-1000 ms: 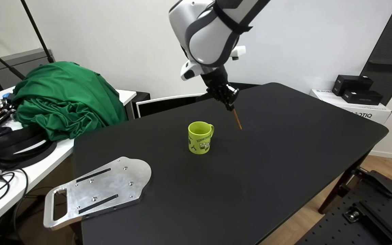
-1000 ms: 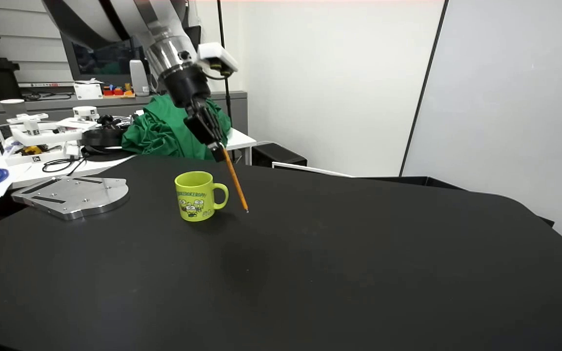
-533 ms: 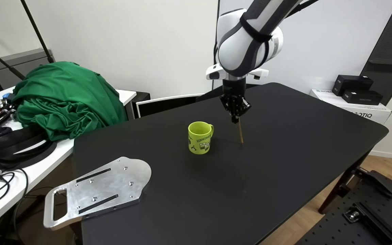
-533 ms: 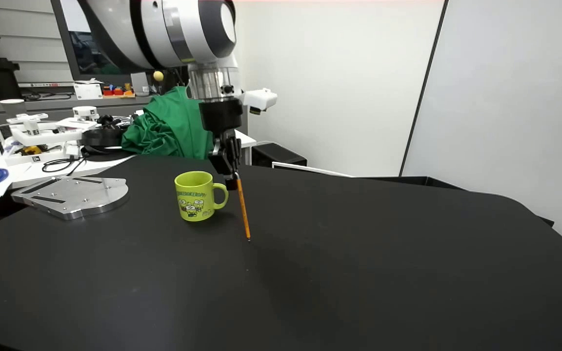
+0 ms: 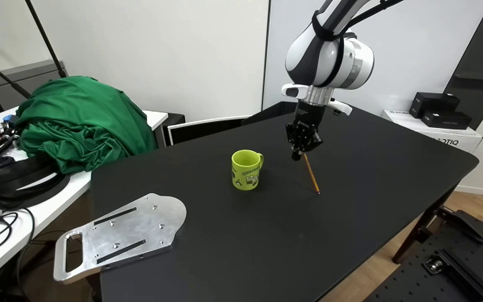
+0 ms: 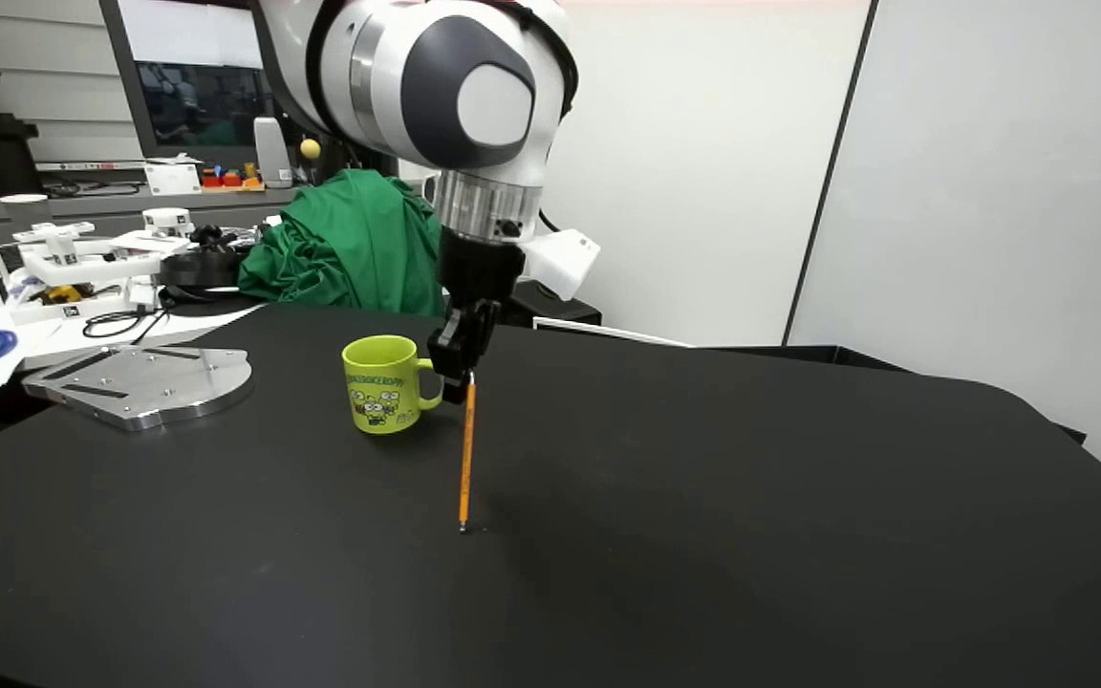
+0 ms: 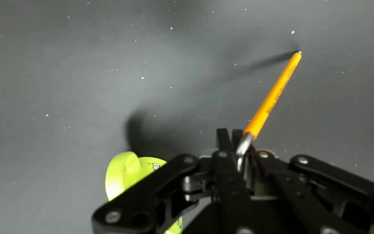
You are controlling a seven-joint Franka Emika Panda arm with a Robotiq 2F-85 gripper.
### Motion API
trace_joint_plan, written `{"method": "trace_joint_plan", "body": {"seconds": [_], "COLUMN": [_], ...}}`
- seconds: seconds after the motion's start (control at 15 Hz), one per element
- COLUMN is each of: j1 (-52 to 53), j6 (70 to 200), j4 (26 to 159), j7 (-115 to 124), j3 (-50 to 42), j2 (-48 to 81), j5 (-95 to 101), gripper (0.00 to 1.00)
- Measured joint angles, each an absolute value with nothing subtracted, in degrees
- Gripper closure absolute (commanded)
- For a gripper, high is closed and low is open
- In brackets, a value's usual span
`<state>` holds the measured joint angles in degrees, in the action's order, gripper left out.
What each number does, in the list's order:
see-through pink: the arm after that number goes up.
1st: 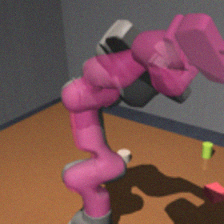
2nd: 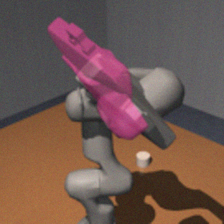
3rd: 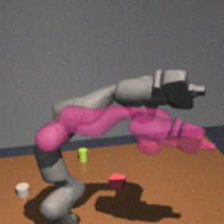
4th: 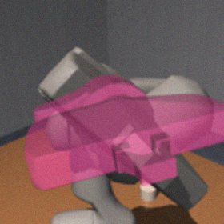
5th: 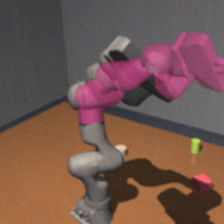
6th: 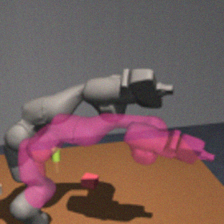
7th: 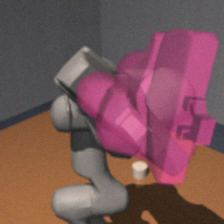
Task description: Take the object out of the mug and put it on the table
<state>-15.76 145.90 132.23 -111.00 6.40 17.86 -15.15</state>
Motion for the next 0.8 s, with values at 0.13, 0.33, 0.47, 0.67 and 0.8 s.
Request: {"method": "trace_joint_plan", "body": {"seconds": [0.13, 0.33, 0.47, 0.67, 0.8], "j1": [-16.5, -17.05, -16.82, -13.8, -10.23], "j6": [146.01, 146.46, 148.14, 154.55, 159.58], "j4": [132.51, 133.03, 133.32, 134.54, 135.56], "j7": [-113.53, -116.03, -116.0, -112.3, -105.78], "j3": [6.29, 6.27, 5.94, 3.51, 0.69], "j2": [17.86, 18.12, 18.95, 21.17, 22.93], "j5": [-18.73, -23.98, -24.49, -19.41, -12.04], "gripper": [0.98, 0.98, 0.98, 0.98, 0.98]}}
